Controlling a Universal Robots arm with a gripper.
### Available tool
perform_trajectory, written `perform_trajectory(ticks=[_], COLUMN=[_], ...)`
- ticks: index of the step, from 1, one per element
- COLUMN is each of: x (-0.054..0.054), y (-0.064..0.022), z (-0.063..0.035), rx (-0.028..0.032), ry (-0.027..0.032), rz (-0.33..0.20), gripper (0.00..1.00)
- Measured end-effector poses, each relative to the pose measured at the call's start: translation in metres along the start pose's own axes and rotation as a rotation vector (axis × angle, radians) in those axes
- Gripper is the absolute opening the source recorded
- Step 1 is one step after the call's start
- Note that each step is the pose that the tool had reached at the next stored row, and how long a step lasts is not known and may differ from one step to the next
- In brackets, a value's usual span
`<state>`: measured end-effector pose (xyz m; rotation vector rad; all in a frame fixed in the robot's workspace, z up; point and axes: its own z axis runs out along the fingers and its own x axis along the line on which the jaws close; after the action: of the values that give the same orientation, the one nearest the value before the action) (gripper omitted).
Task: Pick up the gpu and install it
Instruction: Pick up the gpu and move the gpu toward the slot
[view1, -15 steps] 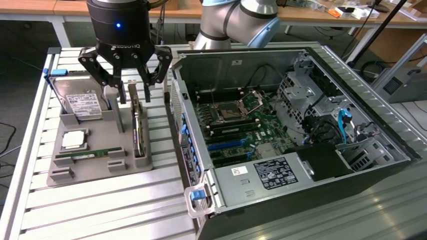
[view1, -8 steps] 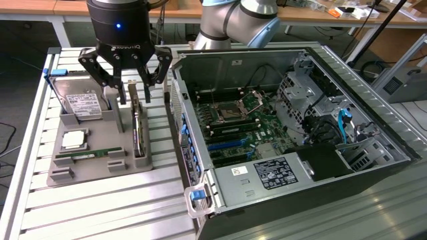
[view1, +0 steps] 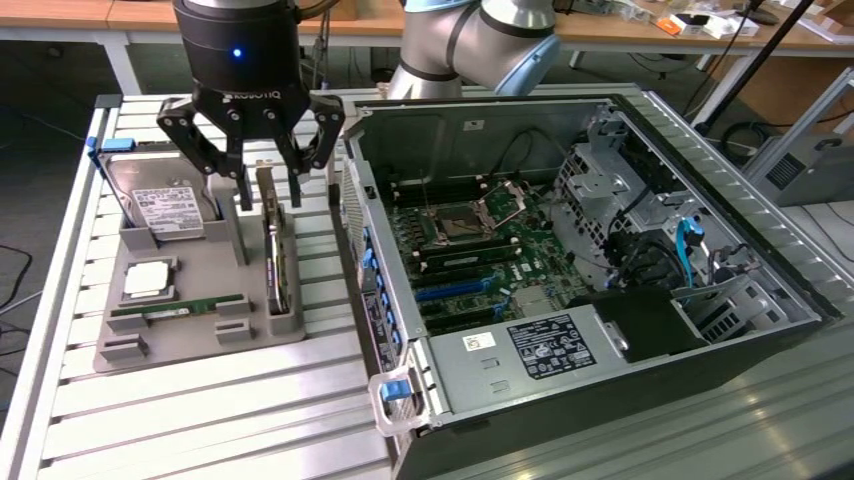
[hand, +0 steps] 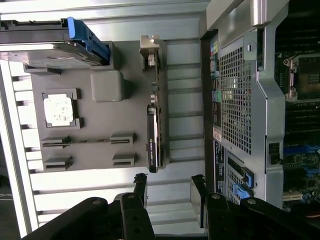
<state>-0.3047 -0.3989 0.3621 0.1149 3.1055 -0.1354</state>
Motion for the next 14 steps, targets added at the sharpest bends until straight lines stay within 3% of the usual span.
perform_trajectory(ticks=[14], x=[0.0001], y=[0.0002], z=[0.0022], rx=[0.0142], ry=[-0.001], rz=[0.0], gripper=[0.48])
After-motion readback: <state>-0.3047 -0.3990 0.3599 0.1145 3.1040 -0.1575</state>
